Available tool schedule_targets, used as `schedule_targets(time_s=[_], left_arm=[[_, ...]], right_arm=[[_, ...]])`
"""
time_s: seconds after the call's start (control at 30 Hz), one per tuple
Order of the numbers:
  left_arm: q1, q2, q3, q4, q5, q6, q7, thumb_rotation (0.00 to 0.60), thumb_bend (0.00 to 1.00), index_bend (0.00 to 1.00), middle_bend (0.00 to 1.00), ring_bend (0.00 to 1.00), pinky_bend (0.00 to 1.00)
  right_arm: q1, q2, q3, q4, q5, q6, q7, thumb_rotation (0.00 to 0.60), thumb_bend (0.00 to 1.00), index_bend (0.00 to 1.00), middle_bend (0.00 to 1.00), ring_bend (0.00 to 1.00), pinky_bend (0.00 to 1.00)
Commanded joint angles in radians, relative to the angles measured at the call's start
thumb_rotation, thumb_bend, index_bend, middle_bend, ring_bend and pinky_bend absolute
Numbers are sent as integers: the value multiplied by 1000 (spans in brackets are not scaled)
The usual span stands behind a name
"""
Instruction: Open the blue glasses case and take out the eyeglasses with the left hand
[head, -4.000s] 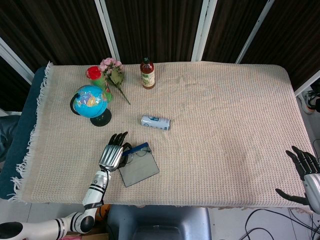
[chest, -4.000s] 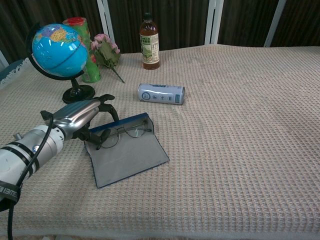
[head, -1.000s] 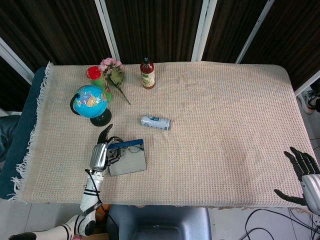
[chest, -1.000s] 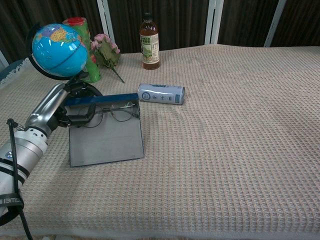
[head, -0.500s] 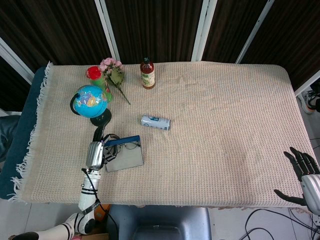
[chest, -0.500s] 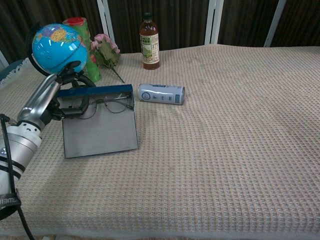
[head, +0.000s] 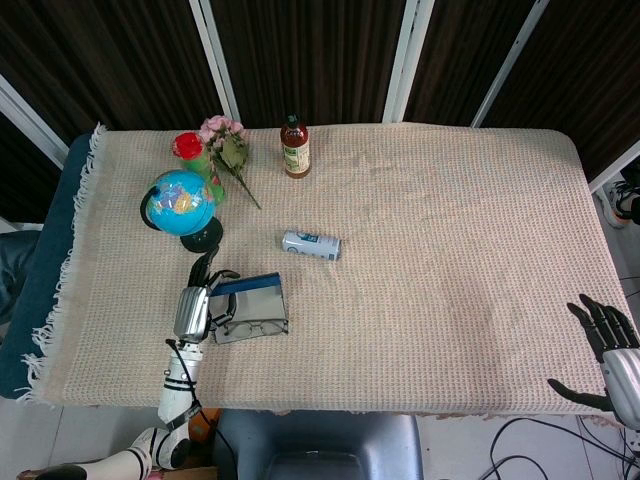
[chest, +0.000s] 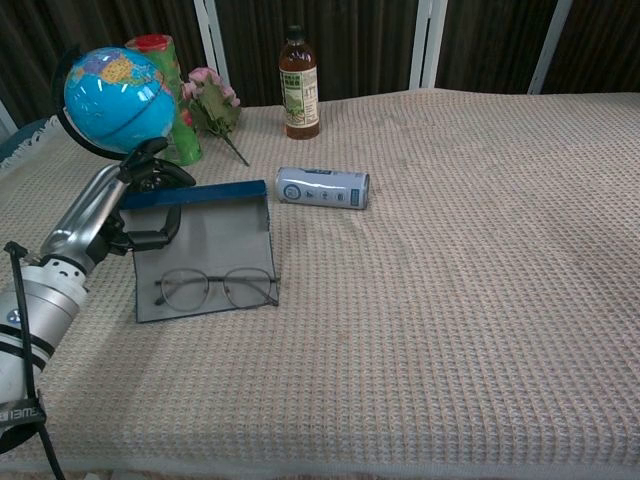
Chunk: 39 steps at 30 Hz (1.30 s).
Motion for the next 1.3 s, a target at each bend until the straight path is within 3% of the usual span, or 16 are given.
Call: schedule_targets(time_s=[0.03,0.4,0.77,0.97,1.3], left_arm=[[0,2,0,-3,0,0,2,600,508,358,0,0,0],[-8,26,-16,-33,-15,-20,15,600,509,358,0,0,0],[-80,86,-133,9,-121,-133,96,600,510,358,0,0,0],[-73,98,-105,32,-149,-225,99,600,509,345,0,0,0],[-66,82,-64,66,-135,-241,95,600,487,233,0,0,0]], right_arm=[[0,0,0,0,0,0,1,600,187,0,0,0,0],[-1,0,0,1,0,2,2,600,186,0,0,0,0],[-2,2,2,2,3,4,9,600,187,0,0,0,0],[1,-1,1,-1,2,-4,-5,600,187,0,0,0,0],[2,0,1,-1,4,-5,-2,600,187,0,0,0,0]])
